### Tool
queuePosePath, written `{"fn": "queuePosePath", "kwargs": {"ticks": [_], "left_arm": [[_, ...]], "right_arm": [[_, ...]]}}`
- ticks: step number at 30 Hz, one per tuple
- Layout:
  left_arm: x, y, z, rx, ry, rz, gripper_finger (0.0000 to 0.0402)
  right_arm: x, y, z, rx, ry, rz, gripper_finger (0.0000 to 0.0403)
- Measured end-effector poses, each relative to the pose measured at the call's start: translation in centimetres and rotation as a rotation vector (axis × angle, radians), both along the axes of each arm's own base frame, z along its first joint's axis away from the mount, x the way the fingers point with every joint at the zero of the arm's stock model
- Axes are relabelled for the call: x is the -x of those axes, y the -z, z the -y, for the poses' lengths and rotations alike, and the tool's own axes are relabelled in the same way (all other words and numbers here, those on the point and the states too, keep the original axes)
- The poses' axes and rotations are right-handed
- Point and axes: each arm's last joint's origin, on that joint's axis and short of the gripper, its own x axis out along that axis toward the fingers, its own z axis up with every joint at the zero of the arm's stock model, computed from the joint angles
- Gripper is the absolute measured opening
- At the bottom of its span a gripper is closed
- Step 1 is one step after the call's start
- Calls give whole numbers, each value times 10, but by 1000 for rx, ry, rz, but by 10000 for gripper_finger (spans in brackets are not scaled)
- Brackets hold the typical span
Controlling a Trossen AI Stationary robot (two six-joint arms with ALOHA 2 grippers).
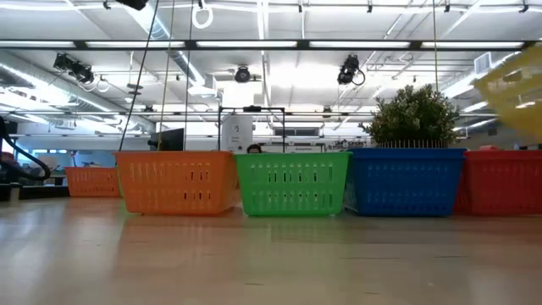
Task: Stack baskets by color
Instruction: Stack the left yellow bin on top of the right yellow bin
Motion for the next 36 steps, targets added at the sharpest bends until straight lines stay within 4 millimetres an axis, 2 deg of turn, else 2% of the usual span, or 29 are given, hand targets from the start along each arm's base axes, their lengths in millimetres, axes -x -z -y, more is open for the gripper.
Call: {"fn": "queuePosePath", "kwargs": {"ticks": [2,5,9,20,36], "left_arm": [[3,-1,4,-7,18,25,120],[8,-1,9,-5,38,40,117],[13,6,12,-19,55,63,117],[23,31,6,-58,41,55,117],[23,32,6,-50,38,63,117]], "right_arm": [[9,-1,1,-15,86,-57,2],[14,5,5,-37,127,-96,2],[13,17,13,-45,206,-184,2],[-1,33,44,2,330,-249,2],[-2,58,76,104,425,-271,8]]}}
